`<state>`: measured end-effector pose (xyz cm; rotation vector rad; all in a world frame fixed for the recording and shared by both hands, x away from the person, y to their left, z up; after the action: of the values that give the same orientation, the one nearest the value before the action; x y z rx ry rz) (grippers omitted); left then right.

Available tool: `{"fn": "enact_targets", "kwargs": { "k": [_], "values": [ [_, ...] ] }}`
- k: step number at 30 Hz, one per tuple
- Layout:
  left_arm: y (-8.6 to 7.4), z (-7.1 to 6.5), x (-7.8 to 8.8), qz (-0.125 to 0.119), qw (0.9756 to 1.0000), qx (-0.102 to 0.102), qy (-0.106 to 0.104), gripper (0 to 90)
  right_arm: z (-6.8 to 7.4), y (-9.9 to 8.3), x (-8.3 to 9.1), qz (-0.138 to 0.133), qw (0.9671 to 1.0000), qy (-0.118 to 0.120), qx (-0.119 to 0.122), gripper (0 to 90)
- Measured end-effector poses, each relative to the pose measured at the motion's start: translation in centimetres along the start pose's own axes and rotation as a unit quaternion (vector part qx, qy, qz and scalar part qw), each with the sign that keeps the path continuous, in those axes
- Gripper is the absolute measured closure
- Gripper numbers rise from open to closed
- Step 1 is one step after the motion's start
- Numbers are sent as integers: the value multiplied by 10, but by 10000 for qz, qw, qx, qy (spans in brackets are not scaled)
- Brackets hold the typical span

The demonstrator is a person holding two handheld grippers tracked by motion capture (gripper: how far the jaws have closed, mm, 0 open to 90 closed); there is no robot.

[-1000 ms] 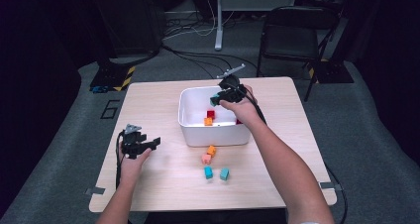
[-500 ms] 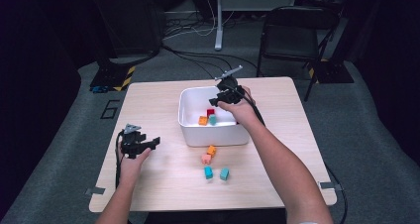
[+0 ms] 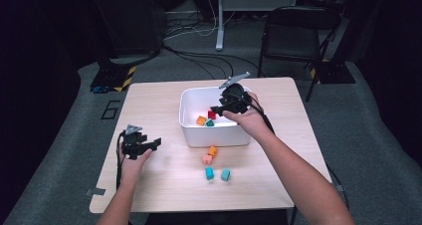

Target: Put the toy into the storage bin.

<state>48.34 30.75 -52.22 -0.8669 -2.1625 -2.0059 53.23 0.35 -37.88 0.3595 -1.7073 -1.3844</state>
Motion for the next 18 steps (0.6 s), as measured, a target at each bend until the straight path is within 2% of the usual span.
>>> {"fn": "enact_targets", "kwargs": {
  "k": [9, 13, 18],
  "values": [
    [0, 0, 0, -8, 10000, 1, -2, 313, 13, -6, 24, -136, 9999, 82, -4, 494],
    [0, 0, 0, -9, 10000, 12, 5, 314, 20, -14, 34, -152, 9998, 125, 94, 495],
    [-1, -1, -1, -9, 10000, -6, 9, 313, 30, -26, 43, -173, 9995, 245, 97, 495]
  ]
}}
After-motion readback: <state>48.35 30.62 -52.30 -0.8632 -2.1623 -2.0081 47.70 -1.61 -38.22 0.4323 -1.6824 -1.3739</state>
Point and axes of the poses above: each handheld gripper's, and its own axes: x roughly backward along the jaws, y roughly out of its top, z roughly to its left, the point moved 6 cm from there along -x, roughly forward along the jaws, and after that the axes turned 14 degrees about -z, right-handed, at the moved point
